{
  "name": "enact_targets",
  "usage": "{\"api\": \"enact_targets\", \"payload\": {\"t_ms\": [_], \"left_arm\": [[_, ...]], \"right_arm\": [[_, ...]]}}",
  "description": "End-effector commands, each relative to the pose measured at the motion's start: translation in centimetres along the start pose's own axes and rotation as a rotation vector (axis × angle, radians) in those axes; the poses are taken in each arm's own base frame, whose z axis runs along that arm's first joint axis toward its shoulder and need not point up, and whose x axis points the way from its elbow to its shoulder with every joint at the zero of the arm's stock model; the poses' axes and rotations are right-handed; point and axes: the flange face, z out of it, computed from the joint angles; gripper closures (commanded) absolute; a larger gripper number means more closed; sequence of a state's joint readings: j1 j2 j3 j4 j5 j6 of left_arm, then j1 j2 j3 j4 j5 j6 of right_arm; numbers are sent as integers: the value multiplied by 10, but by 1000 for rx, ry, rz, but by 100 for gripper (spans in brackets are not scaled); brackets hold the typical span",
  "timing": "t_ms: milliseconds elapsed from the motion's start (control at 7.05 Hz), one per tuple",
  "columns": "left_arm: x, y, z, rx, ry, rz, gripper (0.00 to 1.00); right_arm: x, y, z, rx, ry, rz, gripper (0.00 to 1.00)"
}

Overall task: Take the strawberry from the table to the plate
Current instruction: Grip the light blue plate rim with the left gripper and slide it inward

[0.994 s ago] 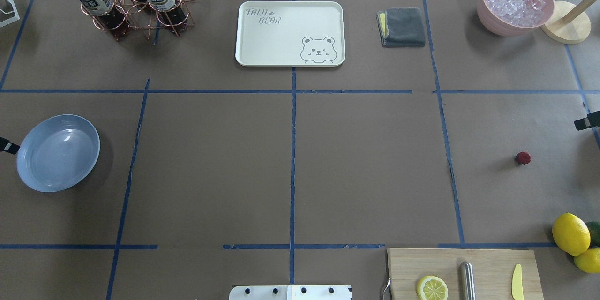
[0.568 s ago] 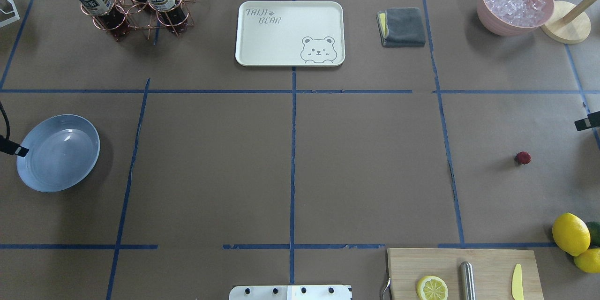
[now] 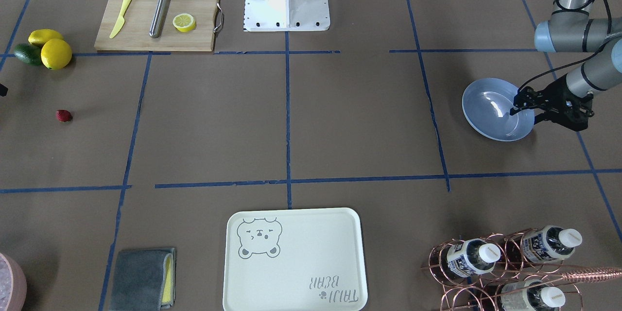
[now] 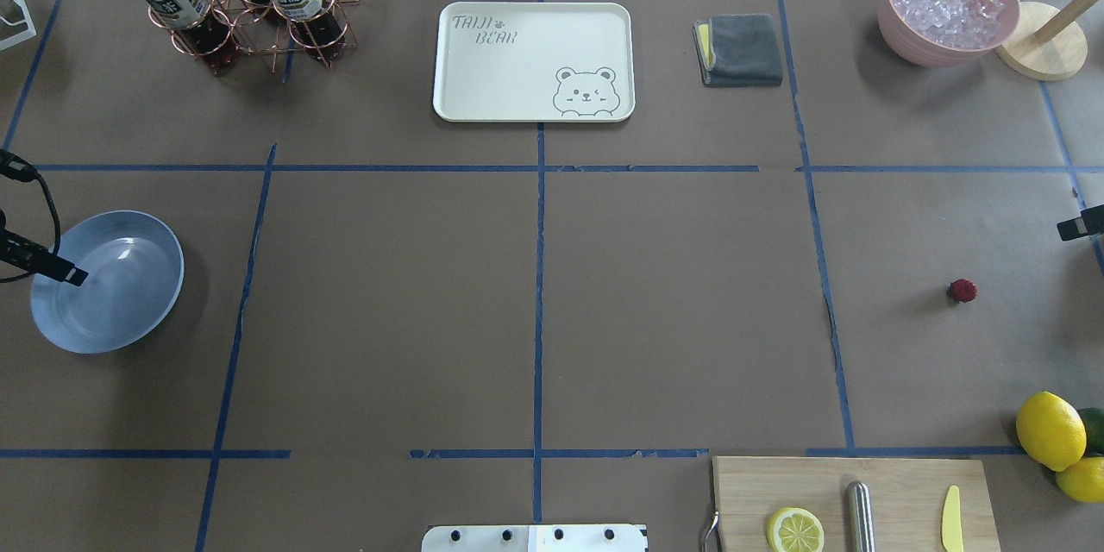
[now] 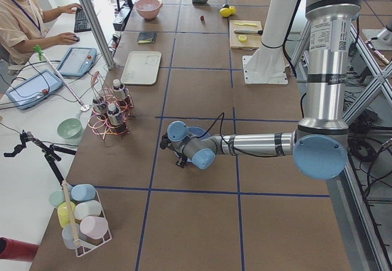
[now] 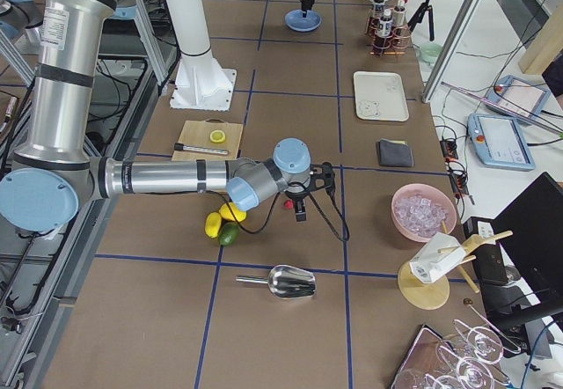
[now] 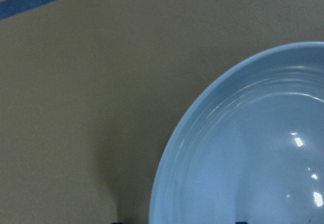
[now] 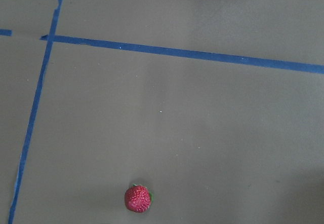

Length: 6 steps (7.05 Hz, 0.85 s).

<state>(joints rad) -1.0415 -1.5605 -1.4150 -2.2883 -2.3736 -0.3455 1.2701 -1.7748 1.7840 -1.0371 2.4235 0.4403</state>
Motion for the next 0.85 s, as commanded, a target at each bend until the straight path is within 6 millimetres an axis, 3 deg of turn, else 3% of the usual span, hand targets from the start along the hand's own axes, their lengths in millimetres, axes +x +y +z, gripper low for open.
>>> {"api": "enact_targets", "payload": {"t_ms": [0,142,284,568,710], "left_arm": [[34,-19,-25,53,29,12,100],[38,-21,-27,57,35,5,100],[58,-32,-40,86,65,-51,100],[121,-64,-81,131,174,-211,100],[164,-89,-86,137,221,-249,100]], "right_arm": [[-1,0,0,1,-1,-3,0],[-1,0,0,0,-2,-3,0],[-1,0,-1,1,-2,-4,0],[-2,-2,-1,2,-3,-5,0],[-2,-2,-1,3,-3,-6,0]]}}
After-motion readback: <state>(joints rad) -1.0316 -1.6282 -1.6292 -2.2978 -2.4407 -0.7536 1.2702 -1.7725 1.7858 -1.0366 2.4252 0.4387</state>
